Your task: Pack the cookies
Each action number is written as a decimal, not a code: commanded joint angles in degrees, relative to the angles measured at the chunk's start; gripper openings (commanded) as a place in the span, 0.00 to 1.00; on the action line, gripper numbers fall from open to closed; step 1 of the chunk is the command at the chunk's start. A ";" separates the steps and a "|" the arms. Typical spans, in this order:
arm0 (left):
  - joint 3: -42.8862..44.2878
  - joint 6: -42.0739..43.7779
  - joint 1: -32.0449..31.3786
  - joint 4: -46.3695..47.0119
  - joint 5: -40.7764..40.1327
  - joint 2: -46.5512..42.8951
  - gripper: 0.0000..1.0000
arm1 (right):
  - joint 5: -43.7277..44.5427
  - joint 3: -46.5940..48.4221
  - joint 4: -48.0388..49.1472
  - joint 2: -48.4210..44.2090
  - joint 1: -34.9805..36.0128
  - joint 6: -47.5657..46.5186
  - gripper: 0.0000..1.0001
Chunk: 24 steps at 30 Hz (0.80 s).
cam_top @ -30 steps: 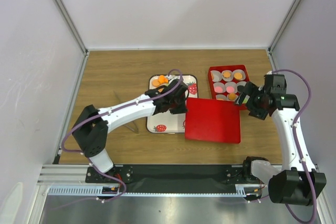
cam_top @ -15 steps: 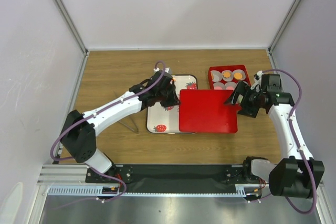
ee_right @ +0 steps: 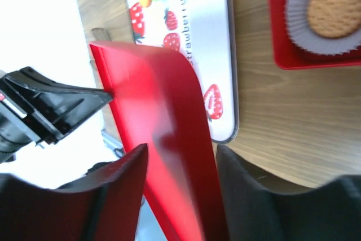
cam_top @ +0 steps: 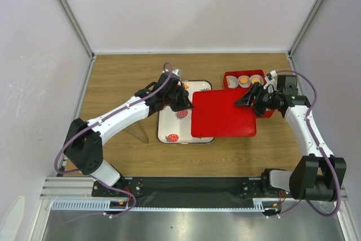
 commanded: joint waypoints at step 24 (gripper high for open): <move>5.55 24.84 -1.40 13.94 -5.52 -8.87 0.77 | 2.10 28.38 -7.47 16.97 1.36 11.43 0.00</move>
